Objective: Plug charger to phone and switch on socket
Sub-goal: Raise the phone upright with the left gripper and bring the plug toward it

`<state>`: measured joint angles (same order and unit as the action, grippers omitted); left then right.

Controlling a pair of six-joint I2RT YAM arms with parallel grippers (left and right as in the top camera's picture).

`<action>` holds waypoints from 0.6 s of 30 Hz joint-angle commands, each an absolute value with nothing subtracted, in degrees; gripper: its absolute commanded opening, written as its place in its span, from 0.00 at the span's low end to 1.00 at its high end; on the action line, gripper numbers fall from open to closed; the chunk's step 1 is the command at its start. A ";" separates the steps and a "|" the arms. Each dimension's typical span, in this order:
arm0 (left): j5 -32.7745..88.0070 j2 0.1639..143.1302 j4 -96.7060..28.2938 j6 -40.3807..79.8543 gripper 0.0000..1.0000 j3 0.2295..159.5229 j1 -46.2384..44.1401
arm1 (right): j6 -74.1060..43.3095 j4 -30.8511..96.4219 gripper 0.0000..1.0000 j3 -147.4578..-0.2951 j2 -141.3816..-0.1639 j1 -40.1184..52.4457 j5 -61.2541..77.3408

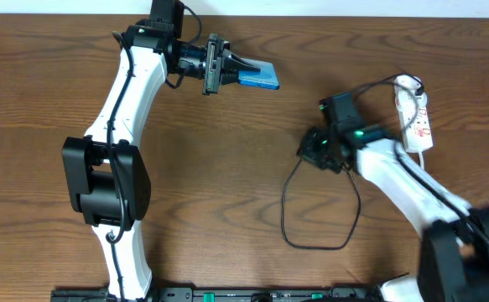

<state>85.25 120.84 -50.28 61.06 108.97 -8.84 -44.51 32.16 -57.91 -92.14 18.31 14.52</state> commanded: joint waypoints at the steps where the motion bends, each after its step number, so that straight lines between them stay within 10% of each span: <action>1: 85.82 118.83 -48.95 58.67 0.07 109.40 -8.73 | -32.12 32.36 0.01 -57.91 -84.14 14.92 22.57; 18: 89.97 117.91 -20.16 61.06 0.07 109.40 -8.43 | -18.57 27.29 0.01 -57.91 -76.47 12.29 61.52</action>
